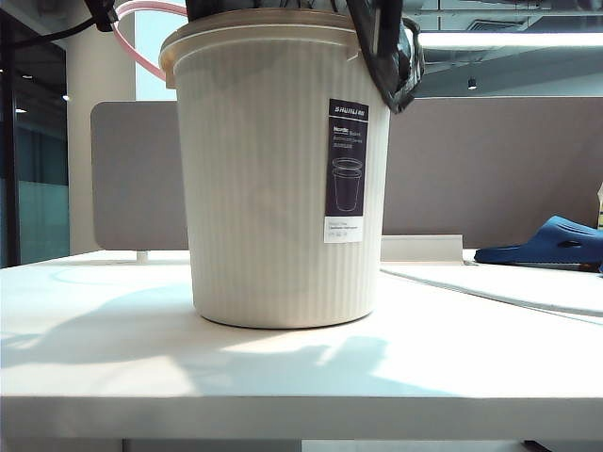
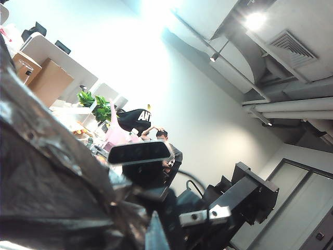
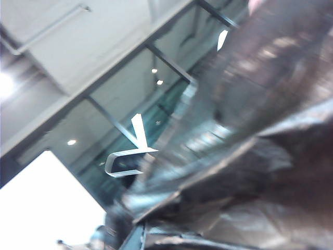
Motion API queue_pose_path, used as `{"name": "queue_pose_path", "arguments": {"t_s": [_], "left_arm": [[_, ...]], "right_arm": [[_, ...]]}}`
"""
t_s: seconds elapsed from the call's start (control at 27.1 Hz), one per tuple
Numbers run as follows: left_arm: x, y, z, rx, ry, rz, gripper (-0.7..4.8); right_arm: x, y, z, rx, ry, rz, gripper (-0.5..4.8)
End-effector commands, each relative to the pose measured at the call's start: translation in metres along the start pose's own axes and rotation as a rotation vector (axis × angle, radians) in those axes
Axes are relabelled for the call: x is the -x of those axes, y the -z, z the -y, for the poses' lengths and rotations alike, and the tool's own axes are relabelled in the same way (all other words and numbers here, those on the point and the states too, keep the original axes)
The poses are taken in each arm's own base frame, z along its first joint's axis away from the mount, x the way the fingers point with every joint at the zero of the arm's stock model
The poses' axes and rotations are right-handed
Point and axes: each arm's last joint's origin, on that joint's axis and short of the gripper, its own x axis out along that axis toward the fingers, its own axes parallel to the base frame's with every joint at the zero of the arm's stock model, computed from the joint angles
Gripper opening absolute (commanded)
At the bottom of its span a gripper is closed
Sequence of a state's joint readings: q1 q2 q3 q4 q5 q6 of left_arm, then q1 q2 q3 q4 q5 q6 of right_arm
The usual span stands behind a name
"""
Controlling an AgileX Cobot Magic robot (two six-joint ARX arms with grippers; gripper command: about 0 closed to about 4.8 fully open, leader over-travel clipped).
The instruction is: Open the ring lid of the trash can, pull out the black garbage bag inside, and place it on the table.
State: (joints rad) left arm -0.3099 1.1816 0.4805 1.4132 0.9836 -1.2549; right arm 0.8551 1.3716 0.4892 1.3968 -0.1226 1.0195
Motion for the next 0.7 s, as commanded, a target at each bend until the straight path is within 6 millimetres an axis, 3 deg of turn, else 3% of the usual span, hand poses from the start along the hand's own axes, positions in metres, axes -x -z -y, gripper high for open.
{"name": "queue_pose_path", "arguments": {"t_s": [0.04,0.3,0.55,0.7], "left_arm": [[-0.001,-0.004,0.004,-0.023,0.013,0.046,-0.06],[-0.003,-0.008,0.006,-0.032,0.009,0.090,-0.06],[-0.018,-0.039,0.022,-0.122,0.072,0.113,-0.06],[-0.022,-0.045,0.024,-0.122,0.065,0.116,-0.06]], "right_arm": [[-0.012,-0.011,-0.010,0.035,-0.089,-0.003,-0.01],[-0.027,-0.024,-0.019,0.064,-0.157,-0.019,-0.01],[-0.040,-0.047,-0.024,0.093,-0.195,-0.021,-0.01],[-0.052,-0.063,-0.027,0.120,-0.198,-0.050,-0.01]]}}
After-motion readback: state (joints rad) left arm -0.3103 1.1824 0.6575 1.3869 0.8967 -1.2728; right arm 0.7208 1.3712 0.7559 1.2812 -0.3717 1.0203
